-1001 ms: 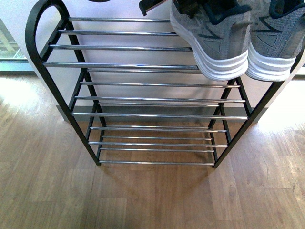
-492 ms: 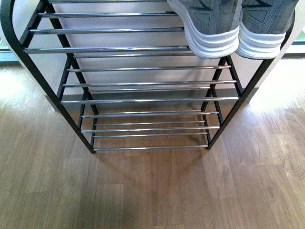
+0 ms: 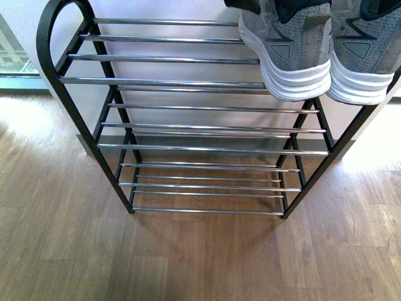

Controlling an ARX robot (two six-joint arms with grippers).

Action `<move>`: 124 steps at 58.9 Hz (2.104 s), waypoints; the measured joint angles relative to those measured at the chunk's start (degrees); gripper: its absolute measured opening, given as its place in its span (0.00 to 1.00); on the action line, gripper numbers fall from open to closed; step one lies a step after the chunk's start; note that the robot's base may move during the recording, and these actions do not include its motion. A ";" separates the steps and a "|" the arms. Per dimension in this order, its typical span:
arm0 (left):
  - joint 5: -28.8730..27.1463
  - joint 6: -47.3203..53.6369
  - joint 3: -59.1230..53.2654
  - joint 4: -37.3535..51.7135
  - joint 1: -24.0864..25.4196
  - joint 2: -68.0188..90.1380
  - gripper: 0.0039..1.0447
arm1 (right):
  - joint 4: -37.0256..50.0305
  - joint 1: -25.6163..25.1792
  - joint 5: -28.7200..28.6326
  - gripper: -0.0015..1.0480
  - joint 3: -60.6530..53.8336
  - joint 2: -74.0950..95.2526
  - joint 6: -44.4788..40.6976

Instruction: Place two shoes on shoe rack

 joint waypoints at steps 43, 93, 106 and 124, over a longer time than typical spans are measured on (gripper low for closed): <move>-15.56 32.52 -77.66 71.19 18.47 -47.32 0.12 | 0.00 0.00 -0.02 0.91 0.00 -0.02 0.00; -2.97 32.94 -106.47 70.23 30.56 -75.89 0.01 | 0.00 0.00 -0.02 0.91 0.00 -0.02 0.00; 1.86 33.03 -109.35 65.55 35.58 -83.43 0.01 | 0.00 0.00 0.00 0.91 0.00 -0.02 0.00; 2.40 33.07 -112.96 60.74 35.91 -92.26 0.01 | 0.00 0.00 -0.02 0.91 0.00 -0.02 0.00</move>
